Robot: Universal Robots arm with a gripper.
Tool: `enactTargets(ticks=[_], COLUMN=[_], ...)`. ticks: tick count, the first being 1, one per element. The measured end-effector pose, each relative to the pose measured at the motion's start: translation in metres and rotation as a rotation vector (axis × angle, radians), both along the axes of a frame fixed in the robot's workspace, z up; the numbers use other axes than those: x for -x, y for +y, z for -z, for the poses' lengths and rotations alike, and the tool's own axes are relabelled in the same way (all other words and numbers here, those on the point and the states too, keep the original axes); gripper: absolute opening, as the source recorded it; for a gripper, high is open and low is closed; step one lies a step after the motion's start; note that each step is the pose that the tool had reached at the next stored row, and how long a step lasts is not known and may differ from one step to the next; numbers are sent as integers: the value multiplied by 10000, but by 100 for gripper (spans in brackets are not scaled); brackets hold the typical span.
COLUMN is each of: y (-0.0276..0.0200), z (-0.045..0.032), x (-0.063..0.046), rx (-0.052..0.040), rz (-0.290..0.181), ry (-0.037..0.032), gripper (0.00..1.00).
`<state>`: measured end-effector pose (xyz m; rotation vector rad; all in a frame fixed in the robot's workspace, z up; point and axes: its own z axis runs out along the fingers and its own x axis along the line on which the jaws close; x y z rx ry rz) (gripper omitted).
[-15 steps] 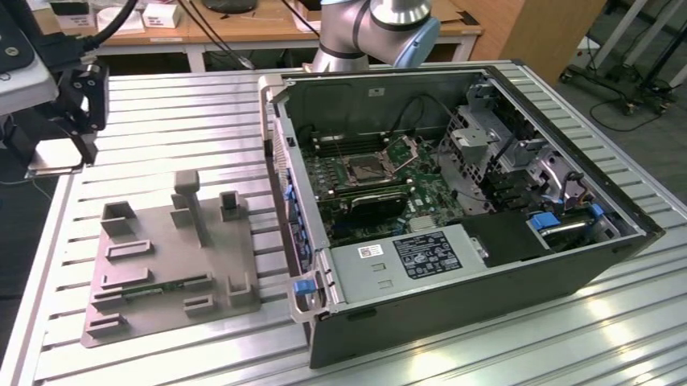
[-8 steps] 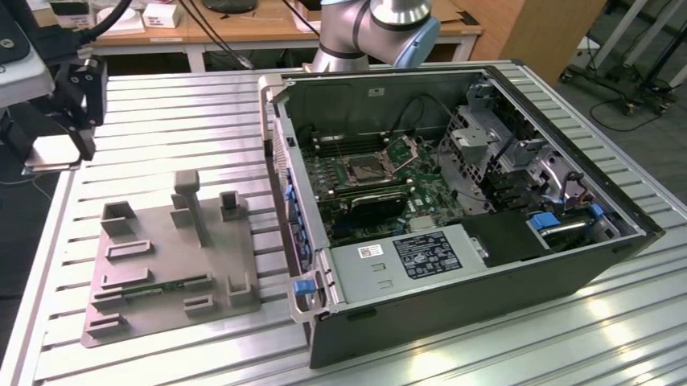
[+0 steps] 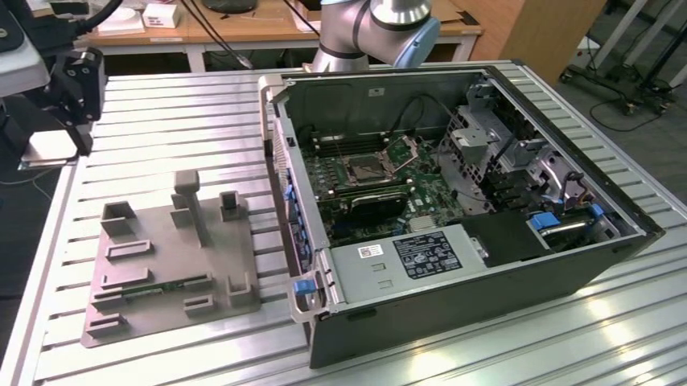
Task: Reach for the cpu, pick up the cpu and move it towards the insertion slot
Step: 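Pick up the cpu and move it towards the insertion slot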
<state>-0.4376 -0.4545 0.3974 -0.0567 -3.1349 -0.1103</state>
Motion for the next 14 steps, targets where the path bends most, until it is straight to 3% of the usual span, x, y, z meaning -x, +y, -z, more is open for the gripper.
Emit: enactTargets(ticks=[8,14], y=[0,0], z=[-69,-77], x=[0,0], rx=[-1,0], rz=[0,0], ry=[-1,0], gripper=[54,54])
